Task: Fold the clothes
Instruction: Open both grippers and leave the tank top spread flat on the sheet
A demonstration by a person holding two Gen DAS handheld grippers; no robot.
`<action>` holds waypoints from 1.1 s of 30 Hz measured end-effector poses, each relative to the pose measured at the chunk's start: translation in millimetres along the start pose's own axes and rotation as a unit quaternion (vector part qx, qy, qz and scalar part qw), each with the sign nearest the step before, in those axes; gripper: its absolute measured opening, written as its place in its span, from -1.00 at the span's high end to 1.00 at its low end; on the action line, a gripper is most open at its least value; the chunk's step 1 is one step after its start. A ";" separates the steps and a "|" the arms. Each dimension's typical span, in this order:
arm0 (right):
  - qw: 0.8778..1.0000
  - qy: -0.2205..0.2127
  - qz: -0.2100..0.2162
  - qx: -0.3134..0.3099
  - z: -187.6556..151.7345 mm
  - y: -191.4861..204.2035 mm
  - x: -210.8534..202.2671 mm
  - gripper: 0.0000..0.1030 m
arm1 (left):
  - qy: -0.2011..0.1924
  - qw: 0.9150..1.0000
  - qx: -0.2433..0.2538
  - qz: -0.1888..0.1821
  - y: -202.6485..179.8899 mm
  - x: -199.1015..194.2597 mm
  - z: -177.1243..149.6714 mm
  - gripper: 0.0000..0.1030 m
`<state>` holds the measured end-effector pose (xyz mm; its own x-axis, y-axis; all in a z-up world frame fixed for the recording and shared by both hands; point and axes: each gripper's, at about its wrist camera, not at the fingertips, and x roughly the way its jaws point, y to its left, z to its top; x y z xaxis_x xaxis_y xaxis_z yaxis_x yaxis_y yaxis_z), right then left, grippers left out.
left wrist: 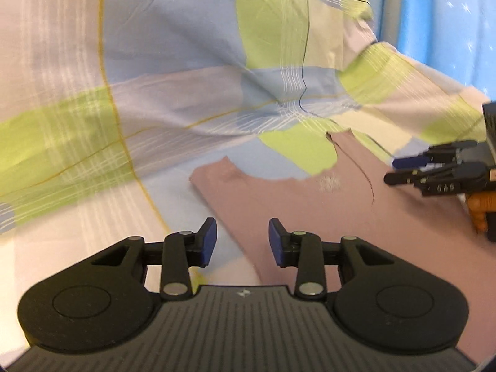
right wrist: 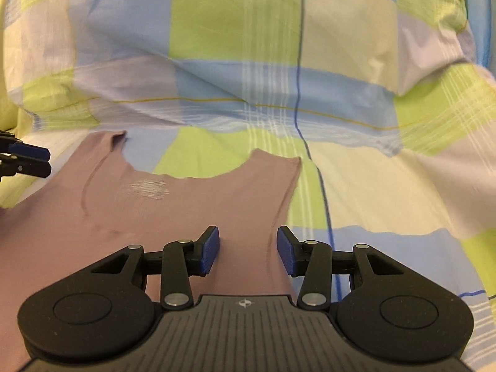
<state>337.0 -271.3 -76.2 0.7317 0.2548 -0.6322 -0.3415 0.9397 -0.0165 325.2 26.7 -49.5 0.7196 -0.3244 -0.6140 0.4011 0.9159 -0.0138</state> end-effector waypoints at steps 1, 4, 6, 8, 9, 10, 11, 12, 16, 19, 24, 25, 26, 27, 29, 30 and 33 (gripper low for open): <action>1.000 -0.005 0.000 -0.007 1.5 4.8 -8.1 0.10 | 0.004 1.000 0.005 0.006 -0.6 -8.2 -2.3 0.34; 1.000 -0.011 0.006 -0.029 6.1 24.9 -53.6 -0.11 | 0.016 1.000 0.007 0.018 -1.8 -37.6 -9.7 0.32; 0.999 -0.011 0.011 -0.047 5.2 41.6 -87.5 -0.20 | 0.018 0.999 0.003 0.028 -11.8 -62.0 -16.5 0.22; 0.998 -0.005 0.018 -0.059 -5.8 61.8 -123.1 -0.30 | 0.022 0.999 -0.028 0.033 -19.4 -92.3 -29.1 0.20; 0.998 -0.001 0.023 -0.058 -14.6 71.5 -139.3 -0.32 | 0.024 0.998 -0.045 0.035 -23.1 -107.7 -35.6 0.20; 0.998 0.003 0.028 -0.057 -23.5 81.2 -155.6 -0.32 | 0.029 0.998 -0.042 0.035 -30.9 -122.2 -42.5 0.20; 0.998 0.007 0.033 -0.056 -32.3 90.9 -171.8 -0.32 | 0.035 0.998 -0.036 0.034 -39.1 -136.6 -49.4 0.20; 0.998 0.011 0.039 -0.056 -41.2 100.5 -188.0 -0.32 | 0.040 0.998 -0.027 0.034 -47.8 -151.1 -56.6 0.19; 0.997 0.023 0.069 -0.012 -79.4 129.4 -234.5 -0.40 | 0.065 0.998 0.001 0.025 -74.9 -201.8 -85.8 0.03; 0.995 0.029 0.085 0.032 -110.4 142.0 -253.7 -0.40 | 0.088 0.996 0.023 0.014 -94.3 -223.3 -110.6 0.01; 0.994 0.024 0.095 0.043 -158.2 163.8 -269.8 -0.40 | 0.122 0.989 0.086 0.004 -134.3 -236.1 -152.5 0.01; 0.995 0.025 0.093 0.035 -165.5 169.2 -271.9 -0.40 | 0.126 0.986 0.105 0.007 -142.7 -236.7 -159.8 0.01; 0.994 0.025 0.096 0.036 -171.8 172.5 -273.2 -0.40 | 0.131 0.984 0.119 0.009 -150.2 -236.2 -166.0 0.01; 0.994 0.026 0.099 0.038 -178.0 175.3 -274.3 -0.40 | 0.138 0.984 0.115 0.003 -153.6 -233.9 -169.7 0.01; 0.993 0.026 0.103 0.042 -185.4 179.3 -275.4 -0.40 | 0.153 0.983 0.100 -0.006 -157.1 -225.9 -175.1 0.01; 0.993 0.027 0.103 0.043 -185.9 180.2 -275.0 -0.40 | 0.163 0.983 0.089 -0.006 -157.2 -220.2 -176.9 0.01; 0.993 0.022 0.102 0.047 -185.3 180.3 -275.9 -0.40 | 0.179 0.979 0.091 0.036 -156.5 -211.0 -179.5 0.13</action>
<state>-35.8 -214.4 -48.3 0.6257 0.4340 -0.6481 -0.4226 0.8870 0.1860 8.8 -5.8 -59.4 0.5184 -0.1275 -0.8456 0.4749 0.8652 0.1608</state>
